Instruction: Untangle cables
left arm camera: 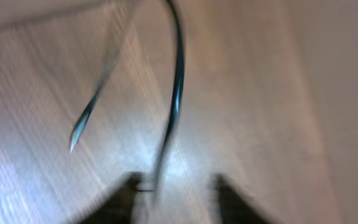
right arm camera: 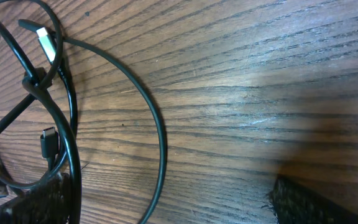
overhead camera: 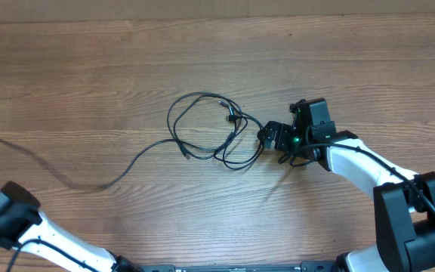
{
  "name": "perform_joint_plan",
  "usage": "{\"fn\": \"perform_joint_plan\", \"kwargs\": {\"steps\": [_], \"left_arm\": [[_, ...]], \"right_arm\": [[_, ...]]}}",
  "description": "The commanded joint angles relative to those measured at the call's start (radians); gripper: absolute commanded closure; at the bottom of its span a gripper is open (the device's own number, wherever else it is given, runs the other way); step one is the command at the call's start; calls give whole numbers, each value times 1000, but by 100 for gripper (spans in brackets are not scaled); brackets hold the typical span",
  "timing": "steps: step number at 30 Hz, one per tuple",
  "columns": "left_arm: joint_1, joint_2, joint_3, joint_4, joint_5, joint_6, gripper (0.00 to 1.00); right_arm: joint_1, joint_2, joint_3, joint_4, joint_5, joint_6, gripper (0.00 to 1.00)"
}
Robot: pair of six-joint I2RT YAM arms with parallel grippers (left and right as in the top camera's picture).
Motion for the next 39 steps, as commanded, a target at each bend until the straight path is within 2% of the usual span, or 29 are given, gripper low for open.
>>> {"fn": "perform_joint_plan", "kwargs": {"steps": [1, 5, 10, 14, 18, 21, 27, 35, 39], "left_arm": [[-7, 77, 3, -15, 44, 54, 0], [-22, 86, 3, -15, 60, 56, 0], [-93, 80, 4, -16, 78, 172, 0], [-290, 80, 3, -16, 119, 398, 0], [-507, 84, 2, -15, 119, 562, 0], [-631, 95, -4, -15, 116, 640, 0], [-792, 96, -166, -16, 116, 771, 0], [-938, 96, -471, -16, 119, 848, 1], [-1007, 96, -564, -16, 119, 1009, 1]], "right_arm": [[-8, 11, -14, -21, 22, 5, 0], [-8, 11, -14, -21, 22, 5, 0], [-8, 11, -14, -21, 22, 5, 0], [-8, 11, -14, -21, 22, 5, 0], [-8, 11, -14, -21, 22, 1, 0], [-8, 11, -14, -21, 23, -3, 0], [-17, 11, -14, -22, 23, -3, 0], [-73, 11, -14, -47, 22, -3, 0], [-77, 11, -14, -48, 21, -23, 0]]}}
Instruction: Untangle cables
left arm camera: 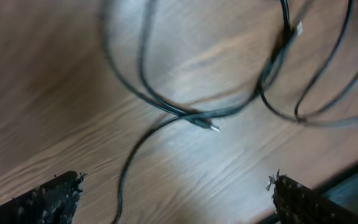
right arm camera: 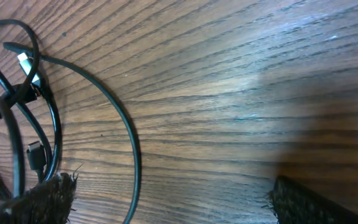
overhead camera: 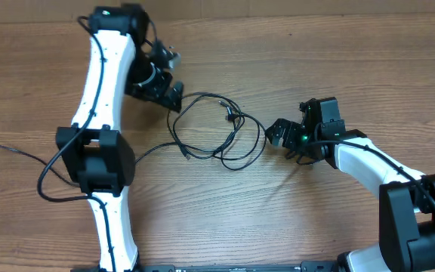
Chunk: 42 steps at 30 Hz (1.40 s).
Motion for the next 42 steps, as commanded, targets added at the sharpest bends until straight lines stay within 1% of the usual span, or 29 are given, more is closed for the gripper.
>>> {"fn": "perform_joint_plan", "kwargs": {"steps": [1, 4, 8, 10, 12, 16, 20, 22, 25, 30, 37, 42], "left_arm": [[-65, -6, -77, -3, 11, 211, 0], [-108, -6, -135, -3, 11, 376, 2], [-132, -6, -166, -1, 4, 459, 2], [-146, -6, -199, 22, -6, 522, 2], [-154, -6, -238, 48, -15, 557, 4], [-174, -6, -302, 106, -9, 564, 5], [-200, -6, -364, 227, -2, 564, 5], [-217, -6, -399, 290, -2, 566, 7], [-238, -6, -436, 344, -7, 579, 12], [-251, -6, -457, 386, -6, 579, 19], [-251, -6, -480, 372, -6, 580, 18], [-251, -6, -554, 420, -13, 586, 18]], "right_arm": [[-11, 16, -16, -25, 33, -34, 0], [-14, 16, -16, -43, 34, -87, 0], [-29, 16, -16, -46, 34, -108, 0], [-42, 16, -16, -42, 34, -108, 0], [-51, 16, -16, -43, 33, -108, 0], [-56, 16, -16, -42, 34, -109, 0], [-56, 16, -16, -36, 34, -112, 0], [-56, 16, -16, -36, 34, -112, 0], [-56, 16, -16, -36, 34, -111, 0], [-56, 16, -16, -35, 34, -111, 0], [-56, 16, -16, -36, 34, -111, 0], [-56, 16, -16, -28, 34, -111, 0]]}}
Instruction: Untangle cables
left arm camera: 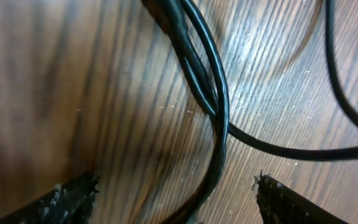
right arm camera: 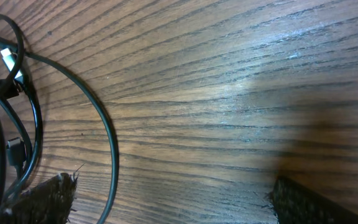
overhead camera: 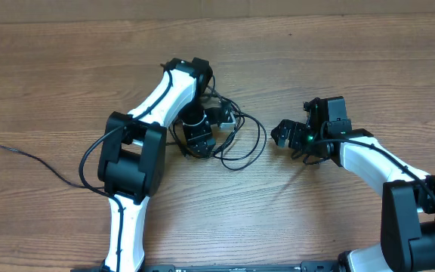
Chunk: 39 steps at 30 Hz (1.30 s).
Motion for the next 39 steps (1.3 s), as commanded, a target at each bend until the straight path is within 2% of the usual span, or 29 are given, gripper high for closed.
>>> {"fn": "perform_joint_plan", "kwargs": {"steps": [1, 3, 4, 6, 7, 12, 17, 22, 25, 28, 31, 34, 39], "left_arm": [[0, -6, -47, 17, -1, 26, 19], [0, -6, -69, 44, -2, 26, 21], [0, -6, -77, 59, -3, 26, 26], [1, -6, -105, 101, -2, 26, 59], [1, -6, -118, 112, -2, 27, 68], [1, -6, -237, 192, -13, 26, 69], [1, -6, -240, 203, -20, 26, 94], [-1, -27, -127, 131, -124, -121, 96], [-8, -78, -10, 5, -140, -121, 96], [-24, -172, 145, -139, -80, -121, 96], [-38, -252, 239, -209, -13, -121, 96], [-51, -370, 308, -234, 82, -135, 96], [-47, -531, 323, -204, 69, -241, 96]], "right_arm": [[-10, 17, -20, -6, 37, -5, 0], [-10, 17, -20, -6, 37, -4, 0], [-10, 17, -20, -6, 37, -4, 0], [-10, 17, -20, -7, 37, -4, 0], [-10, 17, -20, -7, 37, -3, 0], [-10, 17, -20, -6, 37, 0, 0], [-10, 17, -20, -7, 37, 3, 0], [-10, 17, -20, -7, 37, 3, 0], [-10, 17, -20, -6, 37, 3, 0], [-10, 17, -20, -6, 37, 3, 0], [-10, 17, -20, -6, 37, 3, 0], [-10, 17, -20, -7, 37, 3, 0], [-10, 17, -20, -8, 37, 2, 0]]}}
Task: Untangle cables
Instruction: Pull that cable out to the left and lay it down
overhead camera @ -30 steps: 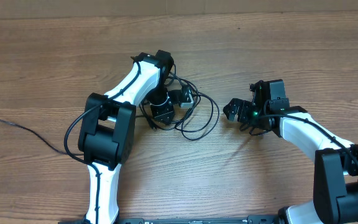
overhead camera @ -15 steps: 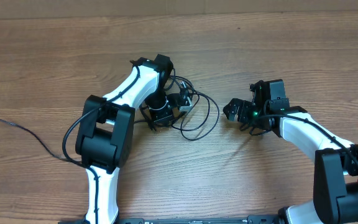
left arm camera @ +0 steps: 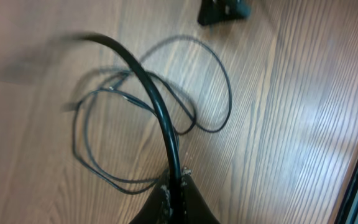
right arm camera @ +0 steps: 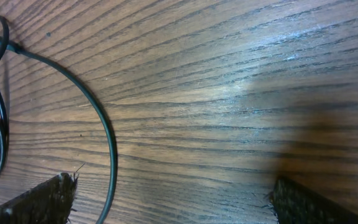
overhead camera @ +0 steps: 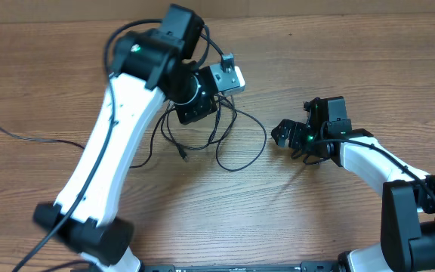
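Observation:
Thin black cables lie in a tangle of loops (overhead camera: 221, 140) mid-table. My left gripper (overhead camera: 195, 108) hangs above the tangle's left part, shut on one black strand (left arm camera: 149, 93) that arcs up and away from the fingers (left arm camera: 166, 202). The other loops (left arm camera: 129, 134) lie on the wood below it. My right gripper (overhead camera: 287, 136) sits low over the table just right of the tangle. It is open, with bare wood between its fingertips (right arm camera: 39, 199). The tangle's outer loop (right arm camera: 104, 130) runs down past its left finger.
A separate thin black cable (overhead camera: 29, 138) trails across the wooden table (overhead camera: 338, 60) near its left edge. The left arm's white links (overhead camera: 100, 159) span the table's left half above the surface.
My left gripper was open, low on the middle of the tangle. Now it is shut on one strand and raised, and part of the tangle has lifted with it. The right gripper has not moved.
At first the left arm was at the table's near left corner and the right gripper stood open at the tangle's right loop. Then the left gripper was open at the tangle's upper left, then down on its middle. Now it holds a strand raised.

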{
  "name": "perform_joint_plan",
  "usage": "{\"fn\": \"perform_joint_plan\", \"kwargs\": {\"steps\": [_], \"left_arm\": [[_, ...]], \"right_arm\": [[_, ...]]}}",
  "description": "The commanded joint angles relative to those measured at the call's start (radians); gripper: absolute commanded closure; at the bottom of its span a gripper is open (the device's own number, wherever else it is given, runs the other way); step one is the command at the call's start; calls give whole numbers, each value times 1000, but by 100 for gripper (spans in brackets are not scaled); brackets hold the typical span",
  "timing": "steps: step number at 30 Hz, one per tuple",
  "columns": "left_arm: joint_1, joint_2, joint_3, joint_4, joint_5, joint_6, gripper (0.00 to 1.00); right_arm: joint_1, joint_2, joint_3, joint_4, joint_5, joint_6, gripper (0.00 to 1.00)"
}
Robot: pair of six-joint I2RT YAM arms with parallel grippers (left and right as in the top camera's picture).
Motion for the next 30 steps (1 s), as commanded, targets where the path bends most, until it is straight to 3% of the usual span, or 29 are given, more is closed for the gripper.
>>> {"fn": "perform_joint_plan", "kwargs": {"steps": [1, 6, 12, 14, 21, 30], "left_arm": [[8, -88, 16, 11, 30, -92, 96], [17, -155, 16, 9, -48, -214, 96], [71, -155, 16, 6, -449, -586, 96], [145, -154, 16, 6, -588, -753, 96], [471, -154, 16, 9, -622, -990, 96], [859, -154, 16, -24, -623, -1191, 96]], "right_arm": [[-10, 17, -19, -9, 33, 2, 0], [-10, 17, -19, -10, 33, 2, 0], [-10, 17, -19, -16, 33, -2, 0], [-10, 17, -19, -16, 33, -2, 0], [-10, 17, -19, -17, 33, -2, 0], [-10, 17, -19, -20, 33, -2, 0]]}}
